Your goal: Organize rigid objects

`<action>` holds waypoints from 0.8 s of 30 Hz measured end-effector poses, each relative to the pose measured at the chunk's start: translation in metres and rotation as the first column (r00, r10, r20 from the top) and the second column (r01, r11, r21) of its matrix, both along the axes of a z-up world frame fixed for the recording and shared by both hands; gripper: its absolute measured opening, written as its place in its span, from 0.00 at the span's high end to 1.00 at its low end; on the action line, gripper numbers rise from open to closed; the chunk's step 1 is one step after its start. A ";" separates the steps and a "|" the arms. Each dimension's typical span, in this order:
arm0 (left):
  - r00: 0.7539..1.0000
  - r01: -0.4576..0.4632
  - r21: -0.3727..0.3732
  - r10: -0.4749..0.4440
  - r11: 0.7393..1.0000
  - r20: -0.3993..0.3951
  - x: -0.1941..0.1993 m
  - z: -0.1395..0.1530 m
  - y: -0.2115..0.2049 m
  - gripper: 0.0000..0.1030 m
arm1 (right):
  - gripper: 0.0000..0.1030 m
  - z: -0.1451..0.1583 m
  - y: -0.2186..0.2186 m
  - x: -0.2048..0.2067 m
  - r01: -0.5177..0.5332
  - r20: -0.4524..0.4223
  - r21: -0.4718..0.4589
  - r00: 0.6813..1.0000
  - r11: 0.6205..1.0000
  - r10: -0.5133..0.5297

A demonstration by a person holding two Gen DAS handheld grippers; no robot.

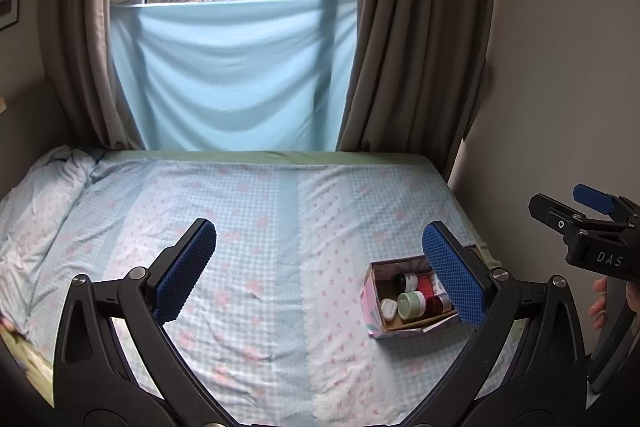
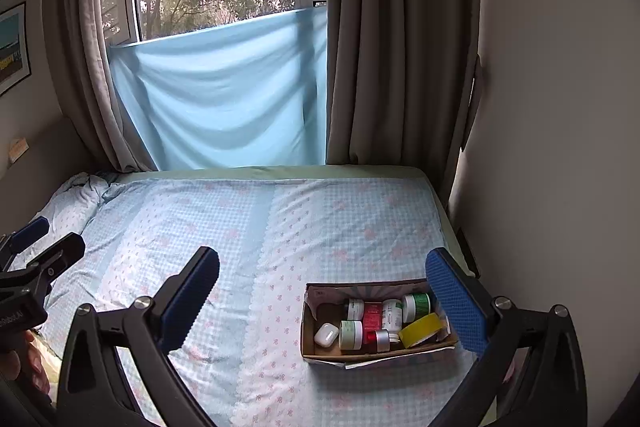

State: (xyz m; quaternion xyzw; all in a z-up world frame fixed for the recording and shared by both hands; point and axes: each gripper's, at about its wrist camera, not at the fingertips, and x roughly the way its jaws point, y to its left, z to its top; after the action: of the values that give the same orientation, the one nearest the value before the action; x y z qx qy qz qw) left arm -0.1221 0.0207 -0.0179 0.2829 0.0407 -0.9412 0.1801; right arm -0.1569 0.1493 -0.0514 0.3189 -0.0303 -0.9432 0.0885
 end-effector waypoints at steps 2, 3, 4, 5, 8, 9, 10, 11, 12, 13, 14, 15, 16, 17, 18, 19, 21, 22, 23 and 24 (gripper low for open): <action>1.000 -0.004 -0.002 0.004 1.000 -0.004 0.000 0.000 0.000 0.00 | 0.00 0.001 0.000 0.000 0.000 0.000 -0.001 1.000 1.000 0.000; 1.000 -0.003 -0.001 0.003 1.000 -0.005 0.000 0.000 0.000 0.00 | 0.00 0.001 0.000 -0.001 -0.001 0.001 -0.001 1.000 1.000 0.001; 1.000 0.001 0.005 -0.001 1.000 -0.004 -0.001 0.000 -0.001 0.00 | 0.00 0.001 0.000 -0.001 -0.002 -0.001 0.001 1.000 1.000 0.002; 1.000 0.003 0.013 -0.003 1.000 -0.005 -0.001 -0.002 -0.001 0.00 | 0.00 0.001 0.000 -0.001 -0.004 -0.001 0.002 1.000 1.000 0.004; 1.000 0.003 0.026 -0.003 1.000 -0.003 -0.002 -0.005 -0.002 0.00 | 0.00 0.003 -0.001 -0.004 -0.008 0.000 0.001 1.000 1.000 0.008; 1.000 0.003 0.026 -0.003 1.000 -0.003 -0.003 -0.006 -0.002 0.00 | 0.00 0.004 -0.001 -0.004 -0.006 -0.002 0.002 1.000 1.000 0.006; 1.000 0.003 0.023 -0.003 1.000 -0.005 -0.003 -0.006 -0.002 0.00 | 0.00 0.004 0.000 -0.004 -0.005 -0.003 0.003 1.000 1.000 0.005; 1.000 0.004 0.020 -0.004 1.000 -0.005 -0.003 -0.006 -0.001 0.00 | 0.00 0.004 -0.001 -0.005 -0.005 -0.003 0.003 1.000 1.000 0.005; 1.000 0.005 0.017 -0.005 1.000 -0.005 -0.004 -0.007 -0.001 0.00 | 0.00 0.004 0.000 -0.005 -0.003 -0.002 0.003 1.000 1.000 0.003; 1.000 0.007 0.015 -0.007 1.000 -0.005 -0.005 -0.007 0.000 0.00 | 0.00 0.004 0.000 -0.006 -0.003 -0.003 0.004 1.000 1.000 0.003; 1.000 0.007 0.013 -0.007 1.000 -0.007 -0.005 -0.006 0.000 0.00 | 0.00 0.004 -0.001 -0.006 -0.004 -0.001 0.005 1.000 1.000 0.004; 1.000 0.008 0.011 -0.008 1.000 -0.009 -0.006 -0.006 0.001 0.00 | 0.00 0.003 -0.001 -0.007 -0.004 0.000 0.006 1.000 1.000 0.004; 1.000 0.008 0.009 -0.008 1.000 -0.010 -0.006 -0.006 0.001 0.00 | 0.00 0.003 -0.001 -0.008 -0.003 0.001 0.007 1.000 1.000 0.003; 1.000 0.009 0.008 -0.009 1.000 -0.012 -0.006 -0.005 0.001 0.00 | 0.00 0.002 -0.001 -0.008 -0.003 0.002 0.008 1.000 1.000 0.003; 1.000 0.011 0.008 -0.011 1.000 -0.014 -0.007 -0.005 0.001 0.00 | 0.00 0.002 -0.001 -0.008 -0.002 0.002 0.009 1.000 1.000 0.002; 1.000 0.011 0.009 -0.011 1.000 -0.015 -0.007 -0.005 0.001 0.00 | 0.00 0.002 -0.001 -0.009 -0.001 0.002 0.009 1.000 1.000 0.001; 1.000 0.010 0.014 -0.010 1.000 -0.020 -0.006 -0.005 0.000 0.00 | 0.00 0.002 -0.001 -0.010 0.002 0.003 0.009 1.000 1.000 -0.002; 1.000 0.010 0.016 -0.010 1.000 -0.024 -0.006 -0.004 0.000 0.00 | 0.00 0.002 0.000 -0.010 0.004 0.003 0.009 1.000 1.000 -0.004; 1.000 0.010 0.016 -0.010 1.000 -0.025 -0.006 -0.004 -0.001 0.00 | 0.00 0.002 0.000 -0.011 0.005 0.003 0.008 1.000 1.000 -0.005; 1.000 0.009 0.014 -0.009 1.000 -0.024 -0.006 -0.004 -0.001 0.00 | 0.00 0.003 0.000 -0.011 0.005 0.002 0.007 1.000 1.000 -0.005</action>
State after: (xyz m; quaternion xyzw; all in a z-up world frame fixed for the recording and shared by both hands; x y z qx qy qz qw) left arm -0.1281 0.0201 -0.0223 0.2729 0.0480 -0.9451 0.1733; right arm -0.1681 0.1497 -0.0488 0.3202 -0.0276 -0.9432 0.0849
